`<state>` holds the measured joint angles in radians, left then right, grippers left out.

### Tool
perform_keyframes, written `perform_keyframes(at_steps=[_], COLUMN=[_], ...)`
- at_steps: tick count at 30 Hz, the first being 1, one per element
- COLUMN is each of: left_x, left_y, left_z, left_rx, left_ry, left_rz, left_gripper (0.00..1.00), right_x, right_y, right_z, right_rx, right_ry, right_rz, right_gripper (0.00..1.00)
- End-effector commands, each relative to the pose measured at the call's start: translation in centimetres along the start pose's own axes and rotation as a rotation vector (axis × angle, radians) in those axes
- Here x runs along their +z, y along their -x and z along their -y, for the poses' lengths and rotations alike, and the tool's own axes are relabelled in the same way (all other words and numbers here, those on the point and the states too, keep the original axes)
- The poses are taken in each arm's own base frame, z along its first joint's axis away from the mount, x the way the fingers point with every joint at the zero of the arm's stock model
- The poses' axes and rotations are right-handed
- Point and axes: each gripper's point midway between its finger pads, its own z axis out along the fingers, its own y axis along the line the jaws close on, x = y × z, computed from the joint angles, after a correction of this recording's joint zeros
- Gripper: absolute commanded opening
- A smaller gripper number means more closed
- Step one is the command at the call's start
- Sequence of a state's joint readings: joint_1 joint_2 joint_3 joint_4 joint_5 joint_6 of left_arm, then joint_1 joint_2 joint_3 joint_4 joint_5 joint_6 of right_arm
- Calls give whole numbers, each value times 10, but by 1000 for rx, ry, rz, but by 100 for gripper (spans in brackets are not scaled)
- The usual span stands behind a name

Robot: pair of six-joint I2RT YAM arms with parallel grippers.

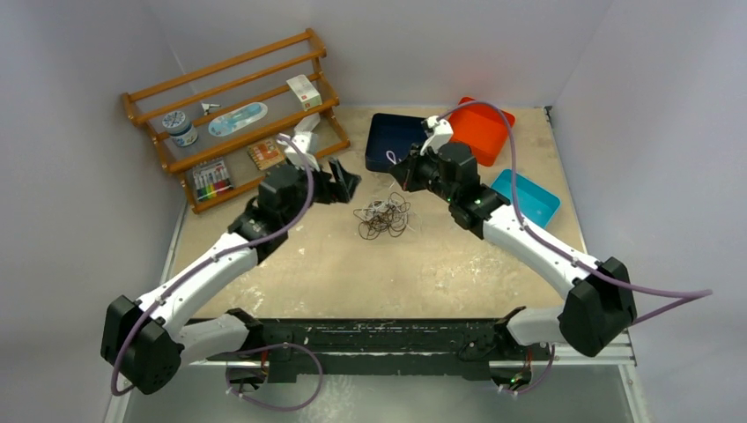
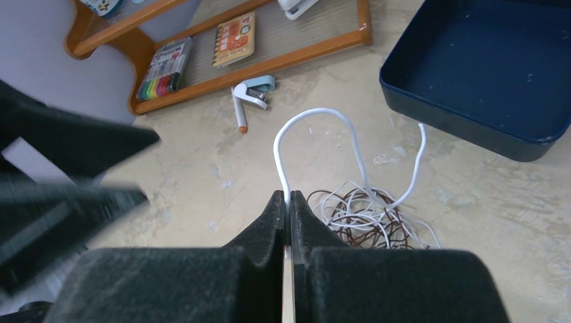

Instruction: Untangle the cables

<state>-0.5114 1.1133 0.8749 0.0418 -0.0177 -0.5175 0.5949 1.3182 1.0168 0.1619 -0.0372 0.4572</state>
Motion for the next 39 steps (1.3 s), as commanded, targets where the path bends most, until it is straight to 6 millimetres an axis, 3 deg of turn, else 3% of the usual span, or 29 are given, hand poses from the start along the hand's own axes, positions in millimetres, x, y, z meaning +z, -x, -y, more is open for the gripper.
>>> perform_keyframes(at_steps=[1, 8, 21, 31, 39], left_x=[1, -9, 10, 47, 66], left_y=[-13, -38, -78, -91, -110], left_z=[30, 45, 79, 80, 70], left_rx=[113, 226, 437, 450, 415], left_ry=[-86, -215, -430, -404, -375], left_rz=[92, 225, 252, 256, 245], left_gripper=[80, 80, 79, 73, 57], right_x=[8, 15, 6, 3, -4], right_y=[12, -1, 12, 18, 27], right_z=[-19, -17, -23, -35, -44], right_rx=[36, 47, 1, 11, 18], right_ry=[80, 92, 108, 156, 185], right_rz=[-8, -62, -40, -45, -30], right_gripper=[0, 0, 0, 0, 0])
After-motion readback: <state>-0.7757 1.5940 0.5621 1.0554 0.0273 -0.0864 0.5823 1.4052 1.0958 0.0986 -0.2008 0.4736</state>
